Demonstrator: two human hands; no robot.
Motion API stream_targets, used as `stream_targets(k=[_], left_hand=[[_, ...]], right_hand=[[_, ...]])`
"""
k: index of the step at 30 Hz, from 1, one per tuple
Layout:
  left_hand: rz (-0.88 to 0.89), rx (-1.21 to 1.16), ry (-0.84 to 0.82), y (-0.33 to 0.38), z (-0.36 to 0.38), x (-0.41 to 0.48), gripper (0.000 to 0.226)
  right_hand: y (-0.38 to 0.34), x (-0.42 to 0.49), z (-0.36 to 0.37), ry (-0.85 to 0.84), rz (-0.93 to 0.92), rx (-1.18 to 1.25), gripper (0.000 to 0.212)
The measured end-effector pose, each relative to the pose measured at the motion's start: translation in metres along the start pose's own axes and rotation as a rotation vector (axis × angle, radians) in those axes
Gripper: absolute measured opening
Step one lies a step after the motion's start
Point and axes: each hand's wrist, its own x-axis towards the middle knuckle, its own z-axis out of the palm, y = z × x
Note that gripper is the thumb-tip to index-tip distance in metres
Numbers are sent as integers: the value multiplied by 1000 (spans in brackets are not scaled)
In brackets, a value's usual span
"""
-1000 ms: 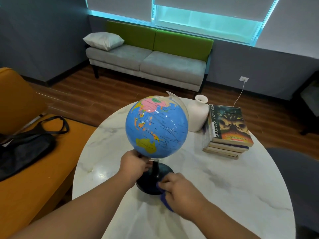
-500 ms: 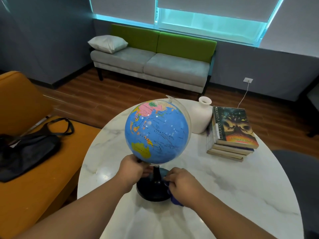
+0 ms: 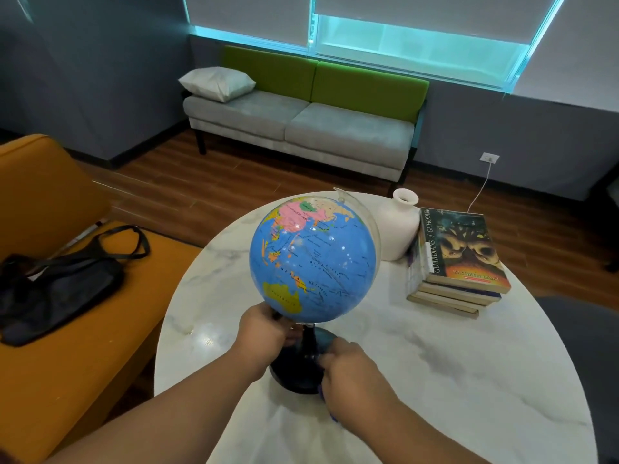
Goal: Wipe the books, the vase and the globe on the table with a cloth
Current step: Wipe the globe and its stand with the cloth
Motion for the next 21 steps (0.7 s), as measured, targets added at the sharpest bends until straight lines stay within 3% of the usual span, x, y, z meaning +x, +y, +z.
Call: stream_targets(k=[3, 9, 14, 21], left_hand=[[-11, 29, 21, -2, 4, 1, 8], [7, 206, 76, 3, 11, -4, 18], [1, 203, 83, 2, 9, -2, 9], [4, 175, 97, 0, 8, 1, 20]], right_hand=[[-22, -6, 6, -33, -124, -72, 35], [-32, 14, 10, 50, -125, -46, 35], [-11, 6, 22, 2, -420, -118, 38], [37, -2, 7, 209, -190, 30, 42]])
